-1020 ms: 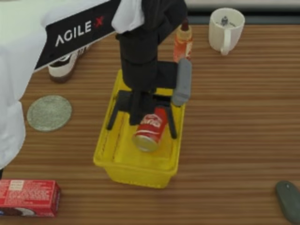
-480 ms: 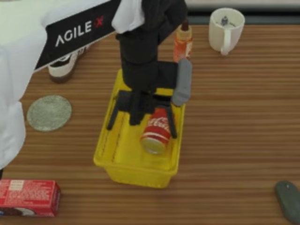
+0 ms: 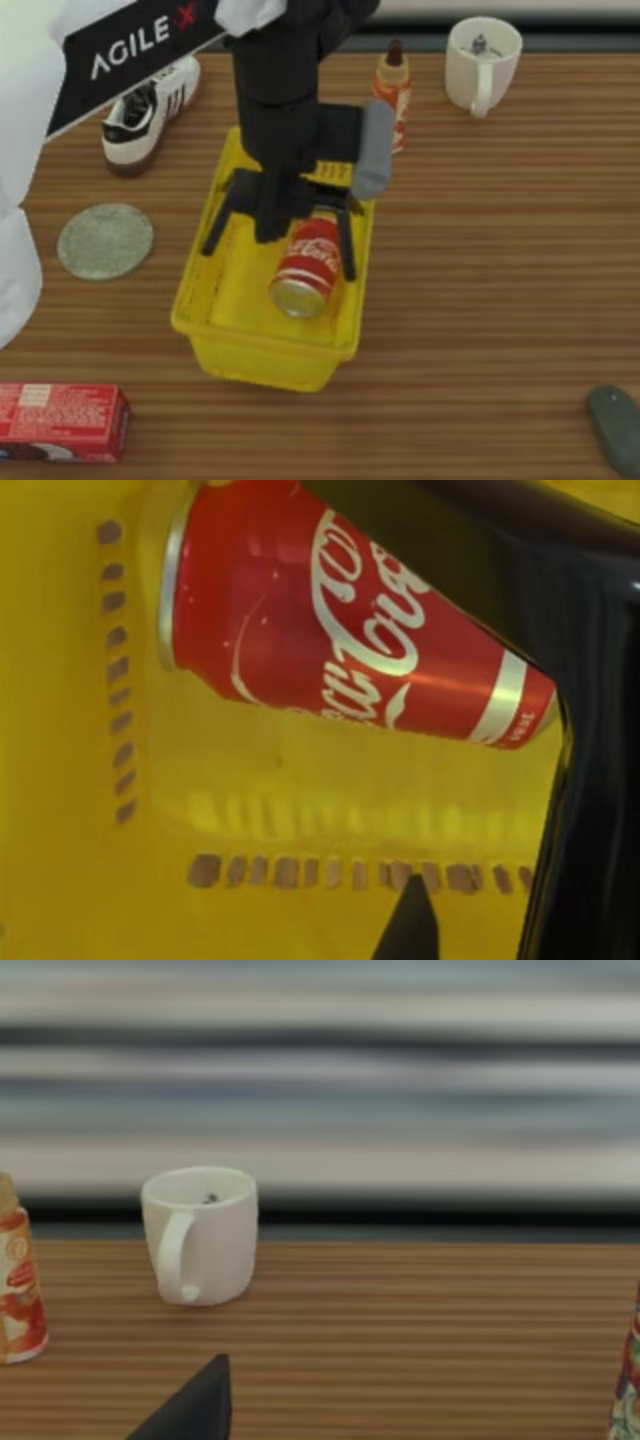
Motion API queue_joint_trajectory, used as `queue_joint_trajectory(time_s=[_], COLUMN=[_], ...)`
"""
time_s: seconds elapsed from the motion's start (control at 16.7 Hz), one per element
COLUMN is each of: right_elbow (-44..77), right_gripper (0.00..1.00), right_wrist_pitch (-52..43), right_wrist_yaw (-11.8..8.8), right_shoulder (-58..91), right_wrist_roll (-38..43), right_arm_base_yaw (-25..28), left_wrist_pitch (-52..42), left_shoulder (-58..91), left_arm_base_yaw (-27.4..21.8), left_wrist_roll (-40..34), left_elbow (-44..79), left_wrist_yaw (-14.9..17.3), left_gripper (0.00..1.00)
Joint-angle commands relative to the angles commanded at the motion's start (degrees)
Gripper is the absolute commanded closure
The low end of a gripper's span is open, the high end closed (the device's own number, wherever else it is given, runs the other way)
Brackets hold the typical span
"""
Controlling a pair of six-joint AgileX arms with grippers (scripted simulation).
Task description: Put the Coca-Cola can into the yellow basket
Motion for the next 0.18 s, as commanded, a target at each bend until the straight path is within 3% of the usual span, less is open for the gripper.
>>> queue_joint_trajectory(time_s=[0.18], right_elbow=[0.0], right_gripper=[0.0], right_wrist_pitch=[0.0], right_wrist_yaw=[0.0], right_shoulder=[0.0], right_wrist_roll=[0.0], right_arm_base_yaw=[0.0], left_wrist_pitch=[-3.62], left_shoulder=[-0.95], left_arm_base_yaw=[1.3], left_wrist_roll=[0.77], left_elbow=[3.06], left_wrist_yaw=[0.06], left_gripper=[1.0])
